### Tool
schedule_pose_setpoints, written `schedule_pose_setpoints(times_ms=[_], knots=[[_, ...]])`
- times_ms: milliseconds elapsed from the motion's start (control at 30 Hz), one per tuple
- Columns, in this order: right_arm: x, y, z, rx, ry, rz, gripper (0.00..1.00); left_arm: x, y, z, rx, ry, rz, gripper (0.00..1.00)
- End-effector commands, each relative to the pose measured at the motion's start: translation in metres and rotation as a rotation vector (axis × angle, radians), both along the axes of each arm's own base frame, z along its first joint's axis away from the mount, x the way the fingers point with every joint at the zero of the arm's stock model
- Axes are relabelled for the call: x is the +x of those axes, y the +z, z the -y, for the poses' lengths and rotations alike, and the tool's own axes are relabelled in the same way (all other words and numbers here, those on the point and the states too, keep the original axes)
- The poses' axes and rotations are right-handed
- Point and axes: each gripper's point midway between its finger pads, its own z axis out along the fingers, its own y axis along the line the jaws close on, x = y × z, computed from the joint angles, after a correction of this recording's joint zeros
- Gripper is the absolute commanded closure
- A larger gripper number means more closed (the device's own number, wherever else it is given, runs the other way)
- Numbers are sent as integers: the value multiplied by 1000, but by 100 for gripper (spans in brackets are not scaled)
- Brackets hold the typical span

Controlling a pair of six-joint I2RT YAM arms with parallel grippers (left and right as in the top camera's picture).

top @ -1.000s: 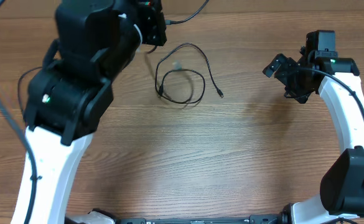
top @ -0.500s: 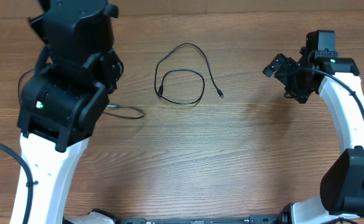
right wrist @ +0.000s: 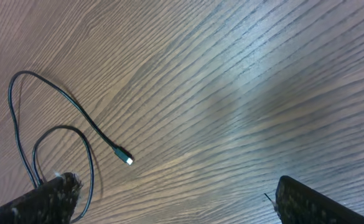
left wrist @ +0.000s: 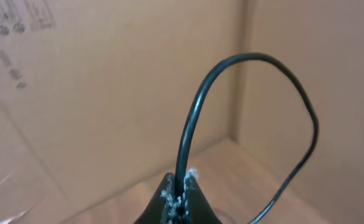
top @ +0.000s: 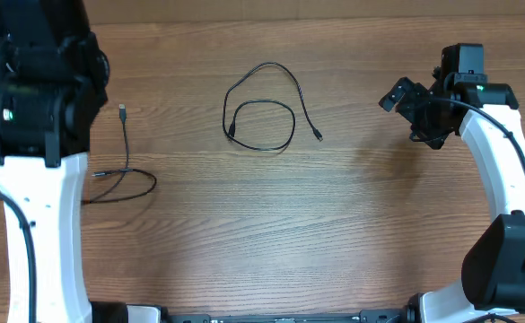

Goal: Untangle cables
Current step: 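Lay the cable down at the left side and open the left gripper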

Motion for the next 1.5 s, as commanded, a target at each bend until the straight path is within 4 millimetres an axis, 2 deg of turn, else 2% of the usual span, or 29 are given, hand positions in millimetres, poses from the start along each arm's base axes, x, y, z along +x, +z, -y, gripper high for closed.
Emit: schedule_pose_setpoints(times_ms=[0, 200, 333, 400, 433, 467, 600, 667, 700, 767, 867, 900, 933, 967, 1000, 1067, 1300, 1433, 1467], knots=[[2, 5, 2, -10, -2, 16, 0, 9, -21, -17, -72, 55, 26, 96], [2, 5, 2, -10, -2, 16, 0, 32, -71, -33, -150, 45, -112, 96], [2, 5, 2, -10, -2, 16, 0, 40, -104, -48, -191, 89, -193, 94], [2, 5, 2, -10, -2, 16, 0, 44, -128, -60, -211, 125, -259, 85], [2, 5, 2, -10, -2, 16, 0, 46, -135, -63, -223, 128, -278, 76], [2, 5, 2, -10, -2, 16, 0, 50, -154, -68, -260, 122, -321, 57], [2, 5, 2, -10, -2, 16, 0, 62, -191, -67, -377, 59, -391, 44], [2, 5, 2, -10, -2, 16, 0, 71, -210, -55, -465, -24, -428, 33], [2, 5, 2, -10, -2, 16, 0, 82, -224, -39, -538, -147, -475, 23], [2, 5, 2, -10, -2, 16, 0, 92, -236, -18, -606, -284, -517, 22], [2, 5, 2, -10, -2, 16, 0, 103, -248, 11, -710, -446, -538, 24], [2, 5, 2, -10, -2, 16, 0, 110, -257, 36, -787, -569, -557, 27], [2, 5, 2, -10, -2, 16, 0, 111, -261, 48, -816, -623, -571, 30], [2, 5, 2, -10, -2, 16, 0, 112, -266, 58, -844, -672, -589, 39], [2, 5, 2, -10, -2, 16, 0, 111, -270, 70, -878, -719, -611, 53], [2, 5, 2, -10, -2, 16, 0, 107, -283, 88, -946, -753, -660, 96], [2, 5, 2, -10, -2, 16, 0, 90, -340, 142, -1088, -773, -891, 96], [2, 5, 2, -10, -2, 16, 0, 92, -384, 182, -1095, -805, -1026, 95], [2, 5, 2, -10, -2, 17, 0, 93, -392, 190, -1092, -815, -1045, 93]])
